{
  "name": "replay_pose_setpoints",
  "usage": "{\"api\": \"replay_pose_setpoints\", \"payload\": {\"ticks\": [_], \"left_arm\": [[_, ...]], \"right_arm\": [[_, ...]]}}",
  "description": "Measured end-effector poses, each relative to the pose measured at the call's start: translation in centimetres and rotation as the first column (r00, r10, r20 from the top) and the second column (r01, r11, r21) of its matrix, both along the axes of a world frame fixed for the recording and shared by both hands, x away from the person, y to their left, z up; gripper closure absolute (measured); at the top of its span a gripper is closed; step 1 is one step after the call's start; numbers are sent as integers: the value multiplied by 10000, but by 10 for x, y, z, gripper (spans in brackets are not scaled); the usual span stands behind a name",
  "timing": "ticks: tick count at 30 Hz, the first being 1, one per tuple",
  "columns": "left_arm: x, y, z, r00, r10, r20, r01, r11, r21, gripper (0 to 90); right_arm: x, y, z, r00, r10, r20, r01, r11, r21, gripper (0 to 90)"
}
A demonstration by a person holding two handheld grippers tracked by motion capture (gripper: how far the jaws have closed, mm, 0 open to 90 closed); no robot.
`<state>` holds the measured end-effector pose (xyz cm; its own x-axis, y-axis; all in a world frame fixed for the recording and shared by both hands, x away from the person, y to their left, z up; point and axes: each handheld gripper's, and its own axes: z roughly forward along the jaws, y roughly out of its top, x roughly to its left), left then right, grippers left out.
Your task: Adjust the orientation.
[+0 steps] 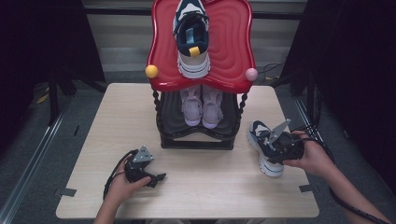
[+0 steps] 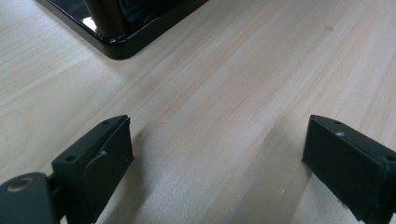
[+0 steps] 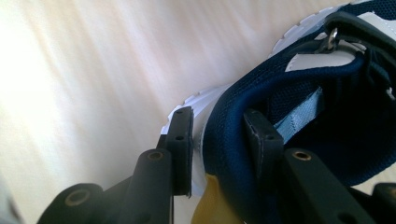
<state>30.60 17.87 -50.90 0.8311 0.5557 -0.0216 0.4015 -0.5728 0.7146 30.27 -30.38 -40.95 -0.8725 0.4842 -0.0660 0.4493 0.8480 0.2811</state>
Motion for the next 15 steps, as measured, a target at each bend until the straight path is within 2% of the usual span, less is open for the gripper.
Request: {"api": "replay_pose_setpoints", "payload": {"ticks": [4, 5, 8, 10, 12, 15], "left_arm": [[0, 0, 0, 10000, 2, -1, -2, 10000, 0, 77], [0, 0, 0, 10000, -2, -2, 2, 10000, -3, 77], [0, 0, 0, 10000, 3, 3, -3, 10000, 3, 77], [0, 0, 0, 10000, -9, 11, 9, 10000, -9, 77], [0, 0, 0, 10000, -10, 6, 10, 10000, -10, 77], [0, 0, 0, 10000, -12, 8, 12, 10000, -9, 76]], "right_arm": [[-7, 11, 0, 9998, 128, -164, -126, 9999, 108, 654], [-6, 12, 0, 9996, 284, -76, -284, 9996, 32, 642], [-7, 12, 0, 9996, 214, -188, -214, 9998, -12, 538], [-6, 10, 0, 9988, 492, -82, -493, 9987, -158, 507], [-7, 8, -1, 9988, 485, -114, -488, 9982, -347, 463], [-7, 4, -3, 9969, 781, -23, -781, 9949, -642, 442]]}}
